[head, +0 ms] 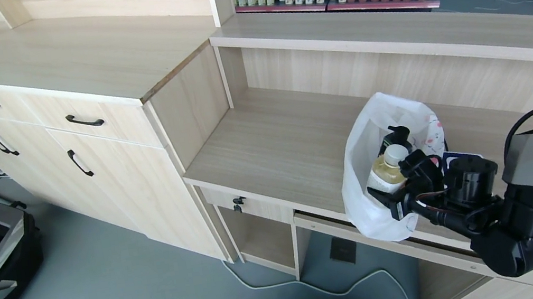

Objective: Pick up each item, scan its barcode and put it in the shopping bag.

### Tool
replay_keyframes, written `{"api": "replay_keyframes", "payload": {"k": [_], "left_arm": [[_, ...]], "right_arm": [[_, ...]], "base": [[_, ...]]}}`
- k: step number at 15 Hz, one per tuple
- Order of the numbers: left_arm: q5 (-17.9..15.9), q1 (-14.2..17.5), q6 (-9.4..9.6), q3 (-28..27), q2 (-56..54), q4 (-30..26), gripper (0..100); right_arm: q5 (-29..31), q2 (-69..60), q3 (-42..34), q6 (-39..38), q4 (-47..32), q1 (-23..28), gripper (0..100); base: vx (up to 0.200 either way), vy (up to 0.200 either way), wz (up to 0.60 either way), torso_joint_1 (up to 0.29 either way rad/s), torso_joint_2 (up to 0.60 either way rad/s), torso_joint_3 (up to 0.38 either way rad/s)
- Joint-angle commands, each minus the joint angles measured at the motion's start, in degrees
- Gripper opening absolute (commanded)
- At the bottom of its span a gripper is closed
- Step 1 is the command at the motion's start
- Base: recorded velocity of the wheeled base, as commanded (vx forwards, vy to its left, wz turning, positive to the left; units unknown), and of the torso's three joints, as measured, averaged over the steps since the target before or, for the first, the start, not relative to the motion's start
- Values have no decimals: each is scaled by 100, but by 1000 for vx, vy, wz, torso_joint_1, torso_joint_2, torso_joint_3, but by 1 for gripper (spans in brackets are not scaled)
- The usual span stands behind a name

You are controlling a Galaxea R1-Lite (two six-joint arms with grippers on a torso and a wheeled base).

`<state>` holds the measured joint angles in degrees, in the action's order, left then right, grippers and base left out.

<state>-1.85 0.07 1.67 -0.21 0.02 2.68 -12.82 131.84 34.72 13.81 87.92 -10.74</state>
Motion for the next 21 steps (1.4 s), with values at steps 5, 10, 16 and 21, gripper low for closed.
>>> {"api": "replay_keyframes", "payload": {"k": [5,10,16,21], "left_arm": [[1,1,0,3,-2,4,100],[1,1,0,3,-2,4,100],[1,1,0,3,-2,4,100],[1,1,0,3,-2,4,100]], "right_arm": [[17,-308,-9,-98,-170,54,100],[26,-2918,-123,-476,-2402,125,100],[34,-4966,-589,957,-3782,1426,100],[412,-6276,-290,544,-4986,2067,100]], "base": [[0,0,0,0,0,0],[0,0,0,0,0,0],[0,0,-100,0,1,0],[0,0,-600,5,0,1]]}}
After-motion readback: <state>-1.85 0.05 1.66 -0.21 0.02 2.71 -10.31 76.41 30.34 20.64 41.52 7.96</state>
